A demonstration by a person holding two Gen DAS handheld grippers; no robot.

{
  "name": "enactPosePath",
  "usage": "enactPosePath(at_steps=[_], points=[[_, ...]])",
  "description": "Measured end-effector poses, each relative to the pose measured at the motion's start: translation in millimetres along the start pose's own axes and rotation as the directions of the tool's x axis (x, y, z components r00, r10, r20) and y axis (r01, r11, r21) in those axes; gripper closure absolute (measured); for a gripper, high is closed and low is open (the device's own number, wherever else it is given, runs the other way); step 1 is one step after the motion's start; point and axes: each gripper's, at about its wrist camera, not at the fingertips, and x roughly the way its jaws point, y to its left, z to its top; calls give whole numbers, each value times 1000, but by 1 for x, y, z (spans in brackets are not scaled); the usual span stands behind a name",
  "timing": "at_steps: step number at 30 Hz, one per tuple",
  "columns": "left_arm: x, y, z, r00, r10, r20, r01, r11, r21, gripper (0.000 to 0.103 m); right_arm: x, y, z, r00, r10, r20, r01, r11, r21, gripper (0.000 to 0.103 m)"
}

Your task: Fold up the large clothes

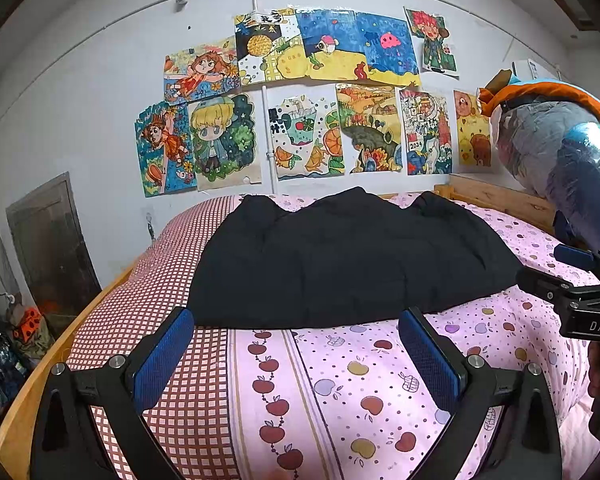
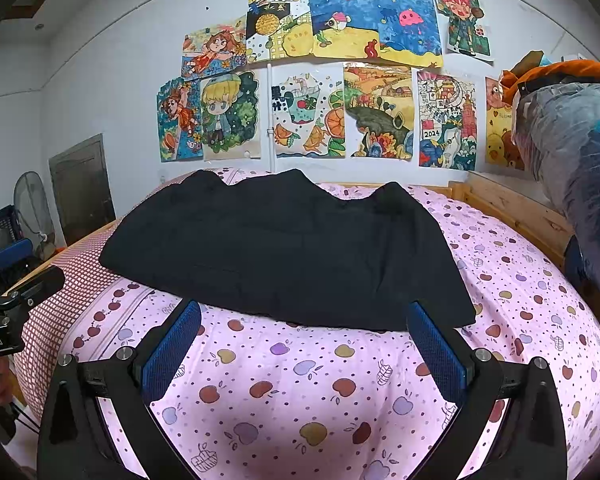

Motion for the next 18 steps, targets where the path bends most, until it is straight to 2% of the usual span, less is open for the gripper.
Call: enactPosePath(at_steps=[9,13,18], points=[[0,-6,-6,1000,-9,-22,10,1000,6,0,0,-2,1,1000,1,-2,-1,1000,-1,2],[-4,-12,-12,1000,17,-13,-17,999,33,0,0,-3,0,1000,2,-4,-2,1000,0,2],[-6,-12,-12,1000,16,-9,-16,999,48,0,-1,-3,0,1000,1,-5,-1,1000,1,2]])
